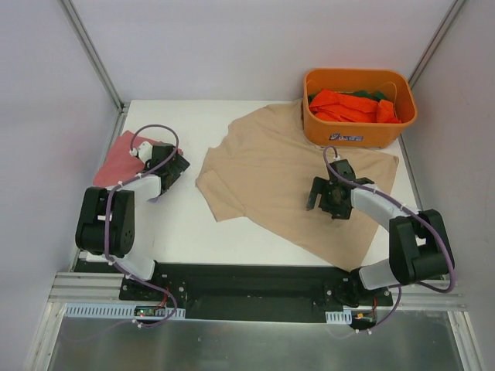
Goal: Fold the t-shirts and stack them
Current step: Flatten out the tshirt
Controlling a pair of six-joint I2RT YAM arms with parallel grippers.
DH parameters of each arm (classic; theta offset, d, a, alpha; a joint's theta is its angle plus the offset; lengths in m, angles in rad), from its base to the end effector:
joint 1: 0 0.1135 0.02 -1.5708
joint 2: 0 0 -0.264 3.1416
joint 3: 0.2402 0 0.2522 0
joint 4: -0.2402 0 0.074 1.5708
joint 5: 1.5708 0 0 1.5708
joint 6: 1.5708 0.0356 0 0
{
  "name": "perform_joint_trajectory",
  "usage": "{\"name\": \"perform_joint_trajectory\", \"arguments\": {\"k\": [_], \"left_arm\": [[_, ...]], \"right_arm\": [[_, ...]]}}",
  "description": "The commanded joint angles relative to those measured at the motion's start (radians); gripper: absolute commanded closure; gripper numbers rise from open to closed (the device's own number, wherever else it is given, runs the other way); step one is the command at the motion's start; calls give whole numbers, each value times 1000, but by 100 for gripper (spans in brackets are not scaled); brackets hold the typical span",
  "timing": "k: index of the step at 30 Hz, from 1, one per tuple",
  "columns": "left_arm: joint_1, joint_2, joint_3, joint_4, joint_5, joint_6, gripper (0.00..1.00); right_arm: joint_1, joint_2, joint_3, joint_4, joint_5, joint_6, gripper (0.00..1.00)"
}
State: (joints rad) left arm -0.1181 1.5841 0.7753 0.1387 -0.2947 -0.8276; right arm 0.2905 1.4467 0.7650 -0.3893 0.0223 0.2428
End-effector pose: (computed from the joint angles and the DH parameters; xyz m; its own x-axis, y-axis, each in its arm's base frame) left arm 0.3197 -0.0275 0.1746 -0.3339 -0.6699 -0.6632 -0.5308 0.7150 -0.4550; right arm 0.2569 0.0760 0.1715 -0.8826 -0.0130 -0.4699 -0.0658 0.9932 0.0962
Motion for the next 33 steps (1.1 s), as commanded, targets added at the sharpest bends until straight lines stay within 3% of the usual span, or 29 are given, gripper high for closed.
{"name": "perform_joint_trajectory", "arguments": {"k": [1,5,8,14,18,24,28,33], "left_arm": [[52,28,96,70,43,13,1],[51,19,137,53,207,114,1],[32,-57,78,32,373,147,1],[-67,-311,-134,-40,331,99,1],[-121,-294,-157,-48,382,111,3],[-193,-110,-82,-123,396,94,31],[-278,-62,-56,-234,263,73,44],[-318,-27,-58,-251,227,31,57]], "right_arm": [[-34,-6,-39,-30,28,-49,4],[-33,-41,-36,-17,-12,-91,4],[-34,-101,-29,-17,-71,-109,4],[-33,-314,-18,-91,-29,-88,4],[-33,-472,-70,-117,45,-39,4],[-34,-698,-164,-190,188,53,4],[-36,-795,-187,-264,283,78,4],[-39,-832,-213,-286,329,90,4]]}}
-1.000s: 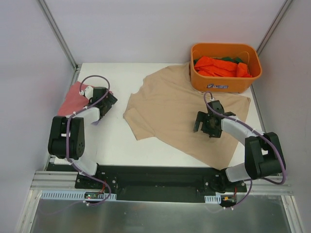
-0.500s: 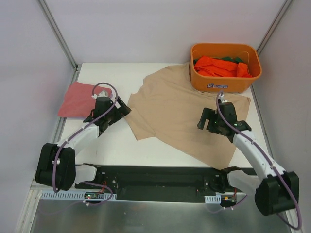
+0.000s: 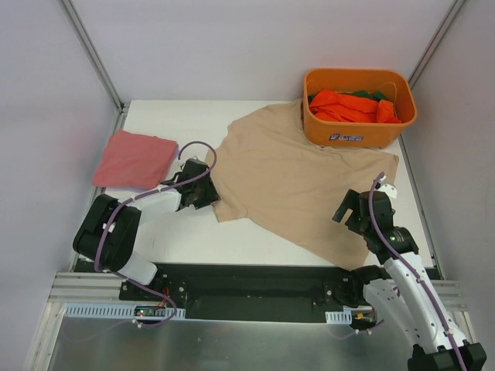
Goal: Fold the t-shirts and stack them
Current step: Flatten out the tshirt
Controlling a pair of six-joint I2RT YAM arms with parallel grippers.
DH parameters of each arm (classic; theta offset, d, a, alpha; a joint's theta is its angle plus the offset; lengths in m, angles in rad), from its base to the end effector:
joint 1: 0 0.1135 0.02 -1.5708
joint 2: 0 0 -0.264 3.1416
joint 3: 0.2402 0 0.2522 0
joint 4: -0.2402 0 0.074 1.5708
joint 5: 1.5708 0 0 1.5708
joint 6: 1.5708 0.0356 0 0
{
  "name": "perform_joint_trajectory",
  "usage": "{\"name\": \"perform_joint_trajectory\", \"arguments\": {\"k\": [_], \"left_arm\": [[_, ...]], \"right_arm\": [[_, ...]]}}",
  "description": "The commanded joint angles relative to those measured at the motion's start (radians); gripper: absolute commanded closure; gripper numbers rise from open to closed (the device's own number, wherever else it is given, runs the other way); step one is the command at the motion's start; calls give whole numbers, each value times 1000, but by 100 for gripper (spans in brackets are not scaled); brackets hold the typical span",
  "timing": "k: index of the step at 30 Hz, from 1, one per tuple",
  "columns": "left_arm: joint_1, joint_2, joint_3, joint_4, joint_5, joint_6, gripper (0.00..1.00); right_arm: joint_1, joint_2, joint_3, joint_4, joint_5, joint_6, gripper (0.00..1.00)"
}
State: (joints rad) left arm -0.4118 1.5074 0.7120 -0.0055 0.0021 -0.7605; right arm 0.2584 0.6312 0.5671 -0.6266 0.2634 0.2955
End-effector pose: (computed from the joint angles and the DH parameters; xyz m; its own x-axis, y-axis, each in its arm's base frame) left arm 0.2693 -0.1177 0.1653 -0.7535 -0.4230 -0.5033 -0.1626 0.8616 -0.4809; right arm 0.1365 0.0265 0.2444 -0.6046 0.1310 -0.7857 0.1290 0.9895 0.0658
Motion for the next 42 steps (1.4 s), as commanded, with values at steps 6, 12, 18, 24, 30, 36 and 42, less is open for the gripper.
{"name": "perform_joint_trajectory", "arguments": {"k": [6,12,18,24,30,36,42], "left_arm": [[-51,50,32,-163,-162,-42,100],[-61,-180,-69,-292,-266,-66,100],[-68,-465,-281,-363,-226,-167,100],[-71,-647,-387,-376,-202,-220,100],[-71,-633,-287,-282,-175,-105,51],[-67,-373,-18,-105,-209,93,1],[-58,75,432,-28,-4,269,1]], "right_arm": [[-7,18,-19,-54,71,30,4],[-8,70,-13,-136,-51,50,4],[-7,73,-76,-131,-253,53,4],[-10,279,60,-21,-70,-7,4],[-13,478,162,45,-137,-39,4],[-21,424,99,27,-84,-36,4],[-122,393,80,106,-127,-76,4]]}}
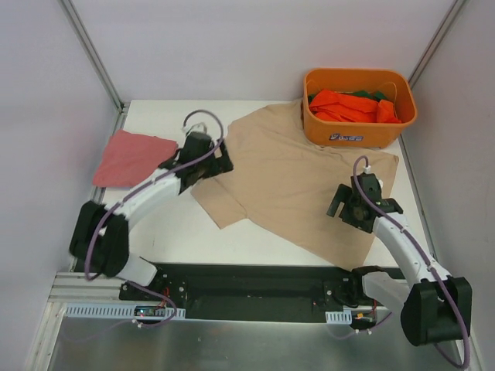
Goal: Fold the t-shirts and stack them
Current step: Flatten out the tshirt
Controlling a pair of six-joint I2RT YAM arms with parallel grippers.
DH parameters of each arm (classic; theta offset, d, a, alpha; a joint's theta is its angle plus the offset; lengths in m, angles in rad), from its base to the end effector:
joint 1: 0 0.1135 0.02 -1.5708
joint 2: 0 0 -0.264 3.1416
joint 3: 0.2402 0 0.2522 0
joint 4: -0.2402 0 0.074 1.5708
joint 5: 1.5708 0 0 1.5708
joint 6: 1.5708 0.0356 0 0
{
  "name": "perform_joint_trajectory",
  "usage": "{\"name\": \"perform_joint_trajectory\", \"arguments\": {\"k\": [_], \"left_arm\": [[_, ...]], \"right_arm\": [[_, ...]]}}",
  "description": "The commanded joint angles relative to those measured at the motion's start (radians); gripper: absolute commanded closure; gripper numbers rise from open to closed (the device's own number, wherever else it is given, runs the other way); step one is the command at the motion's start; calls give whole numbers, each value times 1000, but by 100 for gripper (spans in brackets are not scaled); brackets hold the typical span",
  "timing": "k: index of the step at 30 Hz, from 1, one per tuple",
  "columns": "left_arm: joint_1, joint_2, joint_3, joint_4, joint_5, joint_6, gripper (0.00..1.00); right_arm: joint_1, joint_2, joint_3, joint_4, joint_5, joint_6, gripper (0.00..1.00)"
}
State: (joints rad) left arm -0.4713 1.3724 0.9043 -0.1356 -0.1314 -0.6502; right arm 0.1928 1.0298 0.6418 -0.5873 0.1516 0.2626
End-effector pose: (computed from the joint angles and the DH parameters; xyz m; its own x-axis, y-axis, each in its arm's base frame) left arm 0.2726 -0.1337 0.2533 -0.6169 -0.3592 -0.7003 -0.0244 0.8981 -0.4391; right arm 0.1922 0.0320 0.2123 -0.8123 0.1029 -0.5741 0.1083 0.9938 0.0249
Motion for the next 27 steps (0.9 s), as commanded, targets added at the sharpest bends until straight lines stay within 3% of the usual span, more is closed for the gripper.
{"name": "perform_joint_trajectory", "arguments": {"k": [1,6,9,20,25,27], "left_arm": [[6,291,298,100,175,176,1],[48,580,531,-15,239,170,1],[66,626,500,-33,256,127,1],[83,315,-65,-30,113,-11,1],[83,217,-160,-30,84,-65,1],[83,192,-171,-32,72,-80,1]], "right_arm": [[-70,15,12,84,-30,-57,4],[-111,186,64,155,-60,-91,4],[-116,300,122,156,-21,-86,4],[-105,709,410,132,-141,-138,2],[-46,840,620,-4,-12,-190,4],[-49,906,727,-63,-50,-206,4]]}}
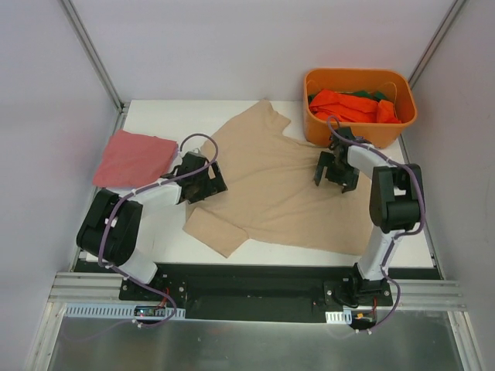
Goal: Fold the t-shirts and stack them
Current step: Flatten out the tshirt
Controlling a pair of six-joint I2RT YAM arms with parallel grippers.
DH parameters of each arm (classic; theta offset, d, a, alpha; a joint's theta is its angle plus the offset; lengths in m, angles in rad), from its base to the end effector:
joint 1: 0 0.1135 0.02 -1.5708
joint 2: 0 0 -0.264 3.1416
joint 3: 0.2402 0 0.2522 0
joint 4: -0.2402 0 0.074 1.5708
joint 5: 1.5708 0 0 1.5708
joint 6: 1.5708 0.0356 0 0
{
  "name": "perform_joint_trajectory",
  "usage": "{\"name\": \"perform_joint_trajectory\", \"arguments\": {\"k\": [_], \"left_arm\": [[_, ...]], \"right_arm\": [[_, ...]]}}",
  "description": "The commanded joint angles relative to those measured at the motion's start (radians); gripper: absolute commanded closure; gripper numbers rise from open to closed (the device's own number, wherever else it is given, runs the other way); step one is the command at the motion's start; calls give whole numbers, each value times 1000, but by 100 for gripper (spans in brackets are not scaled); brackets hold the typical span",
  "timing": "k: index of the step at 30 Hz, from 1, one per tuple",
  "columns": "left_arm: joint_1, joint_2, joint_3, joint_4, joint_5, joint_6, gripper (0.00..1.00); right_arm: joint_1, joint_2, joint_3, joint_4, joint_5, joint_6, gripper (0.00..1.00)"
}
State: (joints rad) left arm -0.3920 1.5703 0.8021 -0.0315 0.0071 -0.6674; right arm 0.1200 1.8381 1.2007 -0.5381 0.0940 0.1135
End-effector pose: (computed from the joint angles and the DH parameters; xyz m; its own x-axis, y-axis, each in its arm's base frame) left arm 0.2902 -0.1202 0.1718 -0.7598 -0.3556 -0.5442 -0.1065 0.8939 -0.4354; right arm 0.3622 0.0403 0.1696 -0.9198 0.0027 -0.3924 0.0210 0.9989 -0.0425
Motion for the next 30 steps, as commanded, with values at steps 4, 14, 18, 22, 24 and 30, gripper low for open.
{"name": "perform_joint_trajectory", "arguments": {"k": [4,14,18,22,24,30], "left_arm": [[2,-42,-70,-136,-68,-101,1],[-39,-235,-56,-180,-28,-43,1],[-41,-461,-167,-277,-96,-72,1],[-39,-680,-299,-407,-118,-125,1],[-39,-774,-371,-459,-81,-167,1],[-41,-972,-537,-486,-26,-302,21]], "right_arm": [[15,162,258,-114,13,-71,3],[-26,-170,121,-120,125,-81,3],[-42,-463,-132,-44,116,14,3],[-52,-689,-347,-20,102,112,4],[-56,-781,-444,-14,108,164,3],[-62,-1032,-651,46,104,244,4]]}}
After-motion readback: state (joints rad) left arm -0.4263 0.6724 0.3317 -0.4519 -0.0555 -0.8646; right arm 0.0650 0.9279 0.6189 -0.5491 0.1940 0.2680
